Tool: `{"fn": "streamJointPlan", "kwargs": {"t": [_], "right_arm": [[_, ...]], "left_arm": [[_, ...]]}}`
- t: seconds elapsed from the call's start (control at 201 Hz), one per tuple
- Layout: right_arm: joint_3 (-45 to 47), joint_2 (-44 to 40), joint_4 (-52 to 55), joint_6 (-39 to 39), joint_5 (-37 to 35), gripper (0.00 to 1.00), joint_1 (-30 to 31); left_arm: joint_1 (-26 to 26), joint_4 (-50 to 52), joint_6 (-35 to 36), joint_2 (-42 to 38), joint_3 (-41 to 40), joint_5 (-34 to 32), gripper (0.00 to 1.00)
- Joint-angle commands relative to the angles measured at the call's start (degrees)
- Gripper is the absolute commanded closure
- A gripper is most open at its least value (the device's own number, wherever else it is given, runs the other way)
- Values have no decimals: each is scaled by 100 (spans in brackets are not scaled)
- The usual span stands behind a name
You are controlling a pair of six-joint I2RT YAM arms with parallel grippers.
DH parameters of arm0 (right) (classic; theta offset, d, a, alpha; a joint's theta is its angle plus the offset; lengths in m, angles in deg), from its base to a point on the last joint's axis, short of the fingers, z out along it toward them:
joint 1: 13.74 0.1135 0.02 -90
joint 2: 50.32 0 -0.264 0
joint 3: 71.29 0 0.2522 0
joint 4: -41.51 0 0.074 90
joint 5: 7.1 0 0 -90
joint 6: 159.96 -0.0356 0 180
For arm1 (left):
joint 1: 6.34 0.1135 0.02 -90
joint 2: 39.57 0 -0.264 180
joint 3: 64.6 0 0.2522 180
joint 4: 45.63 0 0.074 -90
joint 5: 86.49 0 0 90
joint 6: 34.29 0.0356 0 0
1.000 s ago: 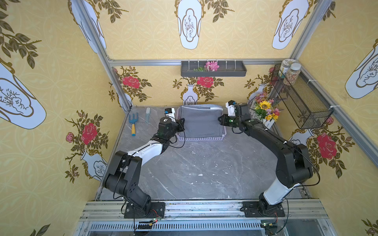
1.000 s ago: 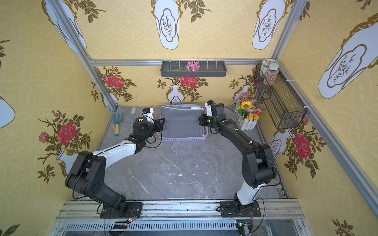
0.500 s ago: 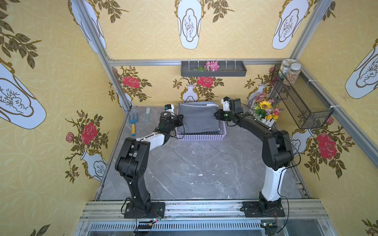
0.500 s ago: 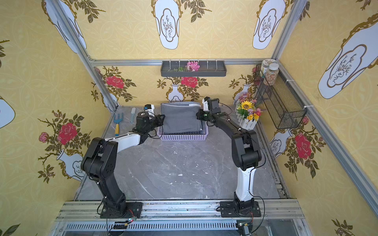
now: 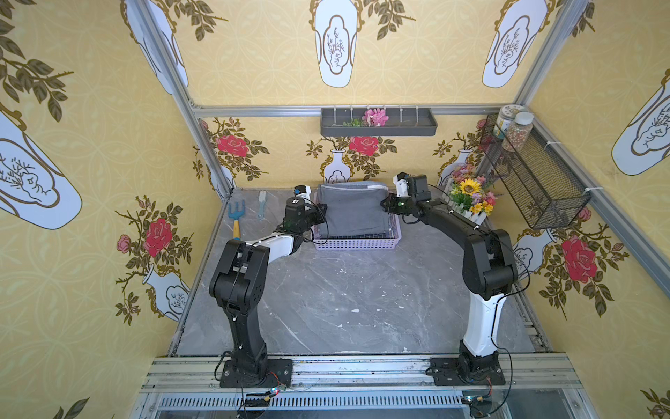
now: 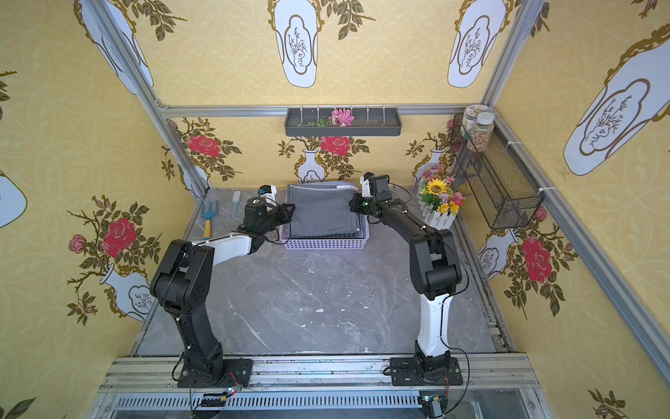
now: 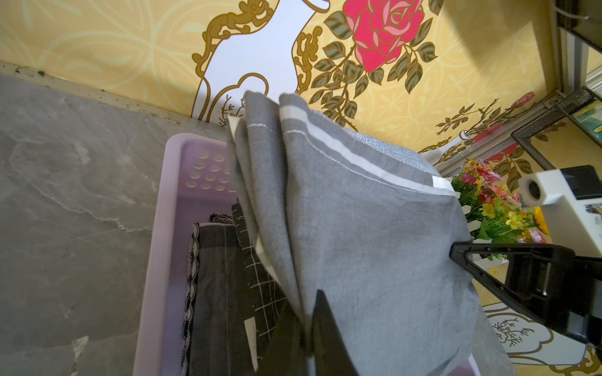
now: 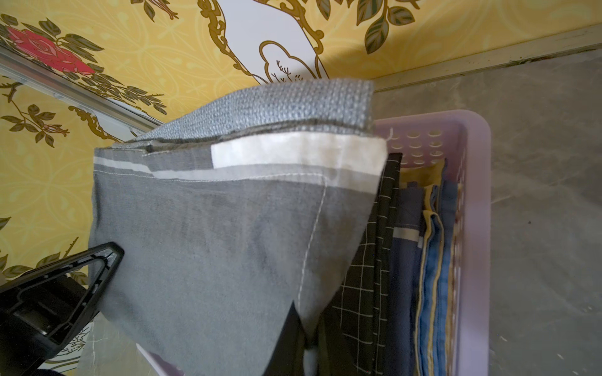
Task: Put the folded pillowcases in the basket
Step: Place the pillowcase in the basket, then reset both arms
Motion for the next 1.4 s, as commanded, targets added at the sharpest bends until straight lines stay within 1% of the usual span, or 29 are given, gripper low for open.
{"fn": "streamJointPlan", "kwargs": {"t": [0.0,0.02,0.055,0.075,0.095,0.11,0.115,0.124,0.144,0.463,0.652,0.787,0.906,0.976,1.06,1.115,1.155,1.21,1.294,1.394], "right_arm": [[-49,4,-152,-31,21,49,-35],[-55,1,-137,-41,36,41,-42],[-68,-17,-108,-40,60,32,-55],[-74,-24,-88,-42,79,25,-61],[-74,-38,-78,-48,89,14,-67],[-69,-53,-69,-48,98,1,-71],[-69,-60,-68,-48,99,1,-71],[-62,-74,-68,-51,104,2,-78],[-45,-95,-67,-52,109,3,-81],[519,-885,-343,-124,100,3,-123],[1065,-1652,-467,-2,72,3,-124],[1641,-2304,-533,268,-116,3,-123],[2404,-3030,-816,570,-430,3,-115],[2966,-3538,-1124,784,-703,3,-115],[3585,-4130,-1495,965,-1019,3,-119],[3898,-4492,-1520,1024,-1272,3,-119],[4048,-4734,-1394,1016,-1539,3,-132],[4197,-4988,-1219,986,-1764,3,-135],[4236,-5200,-972,1098,-1597,3,-193],[4157,-5270,-612,1118,-1588,3,-207]], "left_arm": [[13,72,-53,48,77,117,33],[12,79,-73,35,85,121,25],[10,74,-107,19,78,109,17],[14,69,-116,-1,68,106,13],[19,70,-132,-18,53,93,9],[17,77,-141,-29,51,85,5],[18,77,-141,-34,51,88,3],[19,82,-142,-50,53,88,1],[18,99,-142,-72,45,87,0],[19,91,-120,-703,-270,39,0],[19,-125,-111,-1353,-817,4,0],[16,-359,4,-2113,-1545,-214,0],[19,-675,146,-2989,-2496,-583,0],[19,-906,149,-3516,-3075,-766,0],[17,-1210,299,-4105,-3750,-922,0],[14,-1345,484,-4508,-4138,-1071,0],[19,-1551,663,-4773,-4437,-1129,0],[19,-1694,793,-5149,-4767,-1375,0],[12,-1706,1042,-5674,-5075,-1637,0],[18,-1502,1346,-6205,-5291,-1851,0]]}}
